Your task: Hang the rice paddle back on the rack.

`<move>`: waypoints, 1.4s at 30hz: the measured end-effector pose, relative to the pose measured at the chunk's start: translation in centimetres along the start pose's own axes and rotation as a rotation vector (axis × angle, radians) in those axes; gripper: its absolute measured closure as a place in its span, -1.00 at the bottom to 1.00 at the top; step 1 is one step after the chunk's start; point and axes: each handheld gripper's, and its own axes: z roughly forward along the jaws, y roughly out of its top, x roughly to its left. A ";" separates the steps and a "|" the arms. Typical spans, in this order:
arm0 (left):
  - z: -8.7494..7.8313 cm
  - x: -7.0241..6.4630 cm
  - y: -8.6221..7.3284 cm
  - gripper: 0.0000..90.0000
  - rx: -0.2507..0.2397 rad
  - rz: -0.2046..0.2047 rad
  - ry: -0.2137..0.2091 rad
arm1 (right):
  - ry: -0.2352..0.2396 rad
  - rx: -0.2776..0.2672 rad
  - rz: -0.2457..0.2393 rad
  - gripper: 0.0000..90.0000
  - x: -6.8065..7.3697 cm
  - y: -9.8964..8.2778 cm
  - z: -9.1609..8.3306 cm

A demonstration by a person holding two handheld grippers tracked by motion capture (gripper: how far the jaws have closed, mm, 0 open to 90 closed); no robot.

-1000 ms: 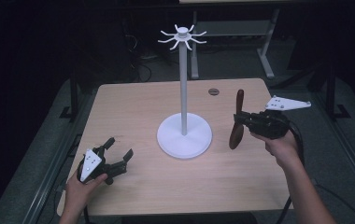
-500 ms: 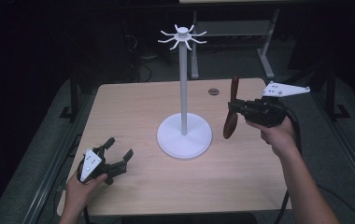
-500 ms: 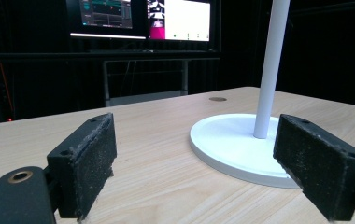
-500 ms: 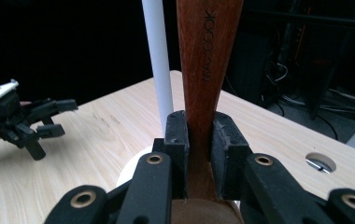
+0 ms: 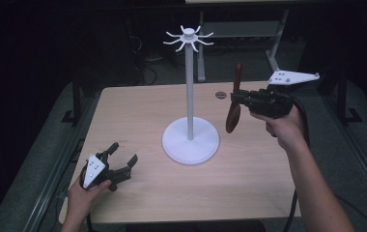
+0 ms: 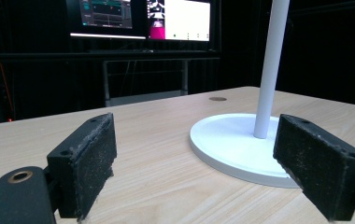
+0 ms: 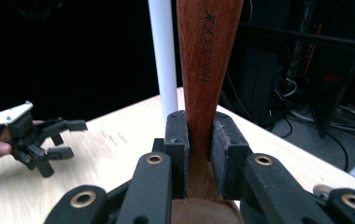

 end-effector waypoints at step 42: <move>0.0 0.0 0.0 -0.71 0.002 0.000 -0.003 | 0.073 -0.009 -0.065 0.72 1.4 7.0 4.5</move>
